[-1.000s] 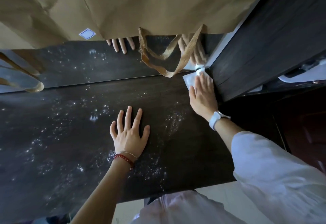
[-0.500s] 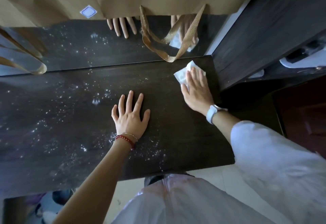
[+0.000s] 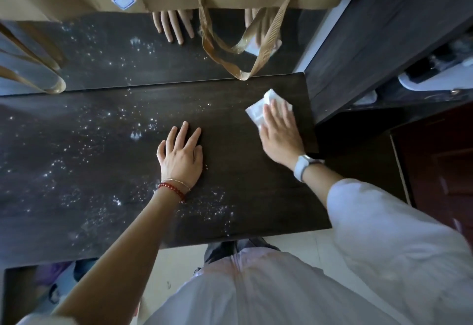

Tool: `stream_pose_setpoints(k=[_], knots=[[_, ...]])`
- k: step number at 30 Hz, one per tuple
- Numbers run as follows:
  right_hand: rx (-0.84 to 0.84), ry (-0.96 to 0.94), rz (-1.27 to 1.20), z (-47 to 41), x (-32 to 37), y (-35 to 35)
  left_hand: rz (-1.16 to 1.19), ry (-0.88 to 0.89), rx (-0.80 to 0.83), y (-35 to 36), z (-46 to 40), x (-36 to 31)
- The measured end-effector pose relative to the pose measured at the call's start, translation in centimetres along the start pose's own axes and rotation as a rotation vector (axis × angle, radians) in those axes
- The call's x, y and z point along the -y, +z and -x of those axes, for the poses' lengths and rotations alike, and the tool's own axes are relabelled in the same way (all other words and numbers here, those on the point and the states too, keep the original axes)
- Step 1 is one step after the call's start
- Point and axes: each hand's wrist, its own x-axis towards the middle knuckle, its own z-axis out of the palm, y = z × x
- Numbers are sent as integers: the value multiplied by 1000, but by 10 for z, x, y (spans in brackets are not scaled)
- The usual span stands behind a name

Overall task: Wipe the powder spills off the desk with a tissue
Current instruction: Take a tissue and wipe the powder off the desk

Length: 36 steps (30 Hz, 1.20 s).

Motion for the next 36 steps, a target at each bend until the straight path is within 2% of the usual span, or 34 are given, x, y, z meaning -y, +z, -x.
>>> stream_pose_setpoints(k=[4, 6, 8, 10, 13, 15, 17, 20, 22, 23, 25, 28, 30, 31, 33, 36], knots=[[5, -308, -72, 58, 69, 19, 69, -35, -169, -13, 23, 11], [107, -470, -74, 107, 91, 26, 51, -63, -179, -16, 44, 23], [139, -517, -27, 133, 82, 27, 20, -84, -138, -16, 68, 36], [32, -378, 14, 137, 65, 22, -10, -99, -92, -16, 91, 51], [-64, 90, -35, 142, 46, 17, -45, -121, -52, -17, 116, 70], [-116, 291, -69, 159, 72, 32, -27, -149, -59, -21, 135, 87], [-136, 291, -97, 177, 126, 49, -10, -144, -61, -28, 148, 107], [-79, -17, -123, 193, 210, 71, -28, -136, -16, -36, 157, 133], [25, -183, -110, 200, 230, 74, -35, -144, 15, -38, 161, 143], [8, -200, -94, 202, 224, 74, -33, -140, 28, -38, 162, 146], [-74, -63, -78, 203, 195, 69, -35, -120, 47, -38, 163, 152], [-165, 398, -102, 196, 150, 61, -11, -90, 23, -38, 161, 158], [-210, 559, -144, 182, 165, 63, 21, -63, -43, -40, 162, 165], [-220, 524, -148, 176, 187, 66, 29, -64, -73, -41, 164, 171], [-229, 266, -149, 170, 242, 82, 27, -100, -100, -44, 167, 187], [-16, -162, -135, 177, 307, 97, -9, -206, -83, -49, 169, 217]])
